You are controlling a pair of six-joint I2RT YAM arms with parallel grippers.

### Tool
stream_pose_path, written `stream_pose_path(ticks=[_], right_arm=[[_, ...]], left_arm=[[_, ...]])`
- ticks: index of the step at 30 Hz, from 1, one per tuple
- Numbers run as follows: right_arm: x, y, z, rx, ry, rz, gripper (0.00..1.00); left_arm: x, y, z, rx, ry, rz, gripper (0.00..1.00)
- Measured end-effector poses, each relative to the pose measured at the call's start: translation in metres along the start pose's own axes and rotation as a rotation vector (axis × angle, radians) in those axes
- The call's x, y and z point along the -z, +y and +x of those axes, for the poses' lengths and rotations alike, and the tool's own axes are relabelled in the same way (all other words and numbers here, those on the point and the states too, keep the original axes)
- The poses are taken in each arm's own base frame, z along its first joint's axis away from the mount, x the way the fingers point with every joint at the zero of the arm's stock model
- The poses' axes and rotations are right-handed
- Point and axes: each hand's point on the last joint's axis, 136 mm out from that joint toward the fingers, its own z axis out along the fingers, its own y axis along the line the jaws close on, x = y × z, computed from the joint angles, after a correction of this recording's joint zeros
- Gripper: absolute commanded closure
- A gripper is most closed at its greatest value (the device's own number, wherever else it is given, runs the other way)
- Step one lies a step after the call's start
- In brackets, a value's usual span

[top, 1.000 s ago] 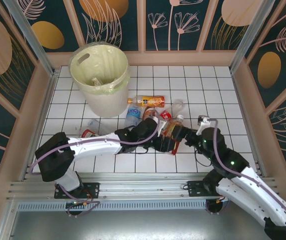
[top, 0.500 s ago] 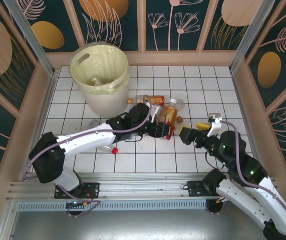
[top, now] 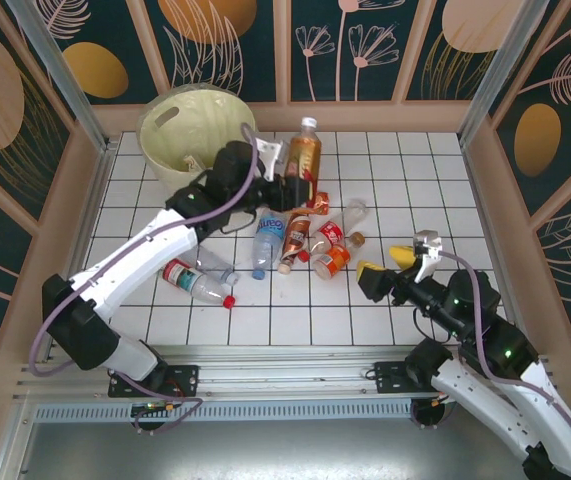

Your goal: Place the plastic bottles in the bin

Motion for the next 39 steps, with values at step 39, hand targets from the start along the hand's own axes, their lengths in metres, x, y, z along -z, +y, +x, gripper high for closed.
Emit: stream_pose_path(ticks=[39], right_arm=[[0.004,0.004,-0.002,0.015,-0.019,-0.023,0.01]], left_arm=[[0.042,0.189,-0.035,-0.212,0.157,-0.583,0.32]])
